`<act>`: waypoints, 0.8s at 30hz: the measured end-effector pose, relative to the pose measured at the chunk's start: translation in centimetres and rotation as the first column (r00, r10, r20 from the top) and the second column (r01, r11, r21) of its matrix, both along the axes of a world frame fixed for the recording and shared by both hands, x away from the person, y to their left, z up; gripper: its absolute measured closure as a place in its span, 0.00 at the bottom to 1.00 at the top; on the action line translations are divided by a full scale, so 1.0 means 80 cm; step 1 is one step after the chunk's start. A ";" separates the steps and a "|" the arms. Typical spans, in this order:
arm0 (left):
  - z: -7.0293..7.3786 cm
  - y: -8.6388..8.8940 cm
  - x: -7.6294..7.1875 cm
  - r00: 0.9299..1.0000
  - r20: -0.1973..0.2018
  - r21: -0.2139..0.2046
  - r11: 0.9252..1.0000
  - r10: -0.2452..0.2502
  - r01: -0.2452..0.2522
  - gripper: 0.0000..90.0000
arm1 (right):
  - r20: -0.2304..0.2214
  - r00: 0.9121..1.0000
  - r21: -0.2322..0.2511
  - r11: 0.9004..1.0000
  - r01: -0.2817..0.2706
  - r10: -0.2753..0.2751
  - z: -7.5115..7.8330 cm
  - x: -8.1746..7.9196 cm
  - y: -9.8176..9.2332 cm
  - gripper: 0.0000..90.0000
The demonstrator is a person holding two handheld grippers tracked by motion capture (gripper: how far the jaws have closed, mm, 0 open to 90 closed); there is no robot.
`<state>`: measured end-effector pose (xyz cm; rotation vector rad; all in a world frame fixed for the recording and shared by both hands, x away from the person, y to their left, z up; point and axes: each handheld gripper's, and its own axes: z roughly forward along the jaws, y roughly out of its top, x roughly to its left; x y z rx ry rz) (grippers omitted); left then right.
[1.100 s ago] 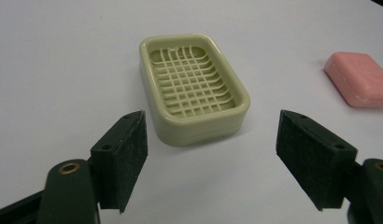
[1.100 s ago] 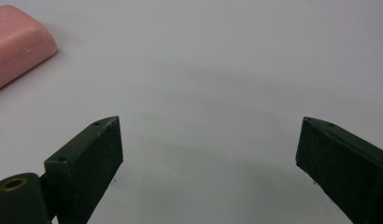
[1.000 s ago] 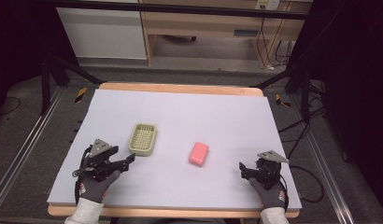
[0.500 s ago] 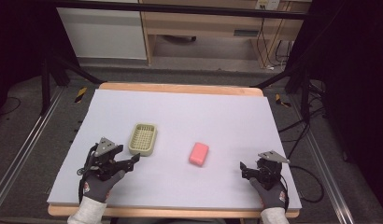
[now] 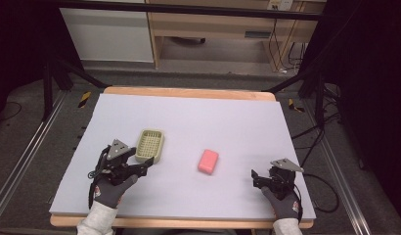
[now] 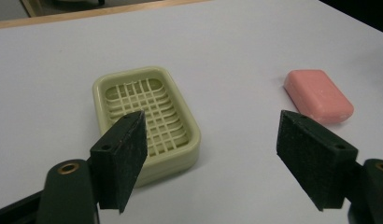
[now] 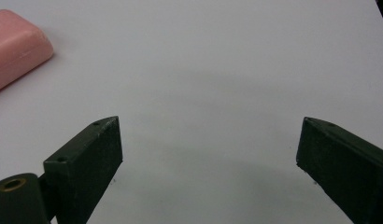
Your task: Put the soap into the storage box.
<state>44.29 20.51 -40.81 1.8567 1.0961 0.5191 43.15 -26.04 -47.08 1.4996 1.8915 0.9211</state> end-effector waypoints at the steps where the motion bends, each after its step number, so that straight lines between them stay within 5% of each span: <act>1: 0.001 -0.002 0.001 1.000 0.003 0.003 1.000 -0.004 0.004 0.27 | 0.000 1.000 0.000 1.000 0.000 0.000 0.000 0.000 0.000 0.08; 24: 0.000 -0.047 0.020 0.999 -0.004 0.000 0.999 -0.041 0.041 0.28 | 0.000 1.000 0.002 1.000 0.002 -0.002 0.000 0.000 0.001 0.08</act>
